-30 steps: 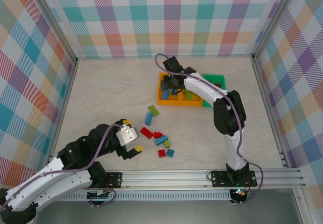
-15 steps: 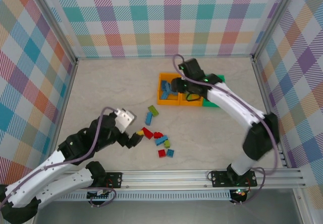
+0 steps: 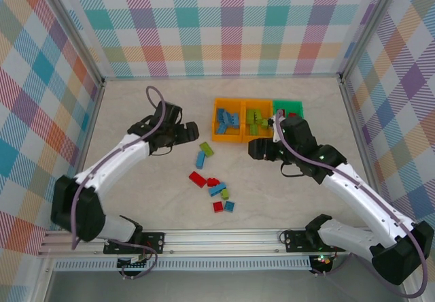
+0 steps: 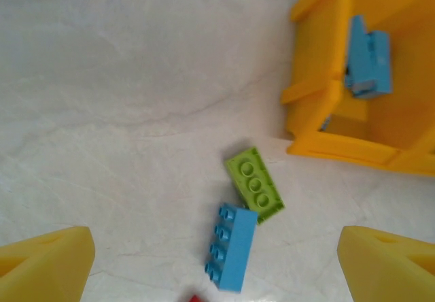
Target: Sort the legos into containers by color
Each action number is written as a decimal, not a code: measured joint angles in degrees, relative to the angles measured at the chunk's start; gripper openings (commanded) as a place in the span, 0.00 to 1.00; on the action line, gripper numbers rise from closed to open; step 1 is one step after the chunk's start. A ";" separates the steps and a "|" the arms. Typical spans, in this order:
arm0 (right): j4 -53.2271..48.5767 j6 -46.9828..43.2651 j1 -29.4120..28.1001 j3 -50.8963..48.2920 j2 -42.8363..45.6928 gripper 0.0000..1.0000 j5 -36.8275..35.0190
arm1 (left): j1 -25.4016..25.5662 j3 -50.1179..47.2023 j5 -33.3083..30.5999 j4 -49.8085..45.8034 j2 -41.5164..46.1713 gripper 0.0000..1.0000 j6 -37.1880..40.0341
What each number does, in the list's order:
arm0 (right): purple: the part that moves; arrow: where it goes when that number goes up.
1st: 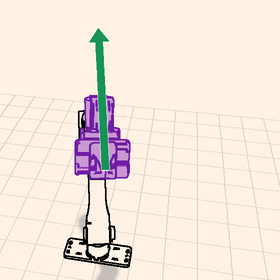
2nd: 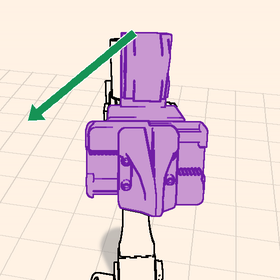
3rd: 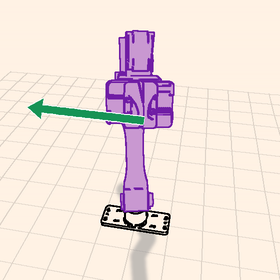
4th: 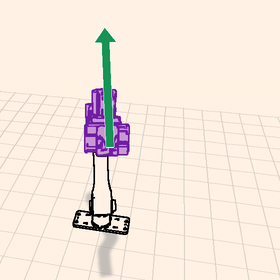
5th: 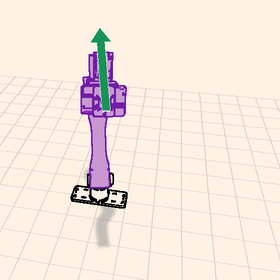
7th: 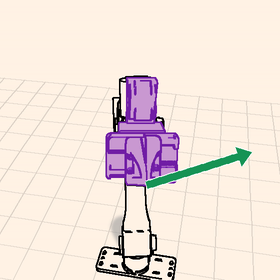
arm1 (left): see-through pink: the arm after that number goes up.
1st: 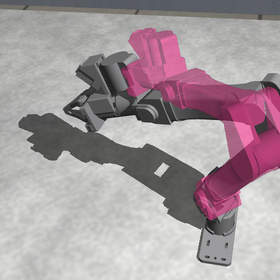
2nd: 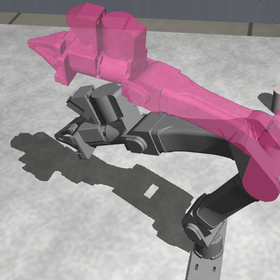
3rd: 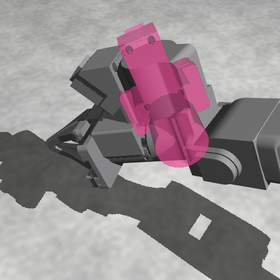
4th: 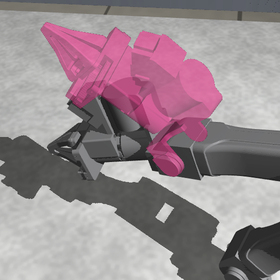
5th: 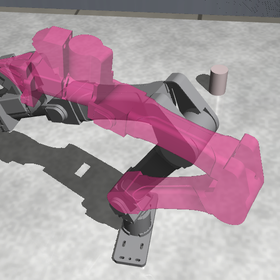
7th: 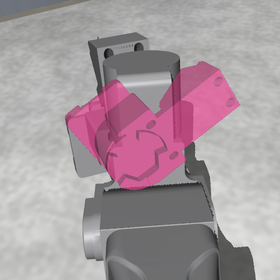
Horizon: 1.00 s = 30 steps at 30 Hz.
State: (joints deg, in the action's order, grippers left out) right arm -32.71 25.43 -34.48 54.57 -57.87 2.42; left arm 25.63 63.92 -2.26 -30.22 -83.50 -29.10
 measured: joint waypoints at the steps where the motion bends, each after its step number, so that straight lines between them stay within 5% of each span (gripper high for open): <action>1: -0.20 0.26 0.00 -0.44 0.42 0.76 0.31 | -0.31 0.81 0.87 0.17 -2.62 0.90 -1.11; 10: -1.57 0.94 0.00 -1.01 1.42 0.79 1.31 | -0.33 11.69 7.34 0.00 -21.92 0.79 -6.56; 15: -1.88 0.94 0.00 -1.01 1.44 0.80 1.29 | -0.33 12.11 9.55 -1.38 -25.16 0.70 -7.67; 24: -1.68 0.94 0.00 -1.01 0.74 0.81 1.31 | 0.24 12.61 11.72 -2.64 -28.24 0.73 -7.19; 30: -1.84 0.92 0.00 -0.68 0.09 0.82 1.29 | 1.70 17.84 9.84 -6.56 -32.11 0.65 -4.74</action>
State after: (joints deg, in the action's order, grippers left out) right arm -34.54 26.35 -34.48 53.89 -57.78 3.70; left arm 27.33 81.76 7.57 -36.77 -115.61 -33.85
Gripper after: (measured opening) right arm 0.815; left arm 0.681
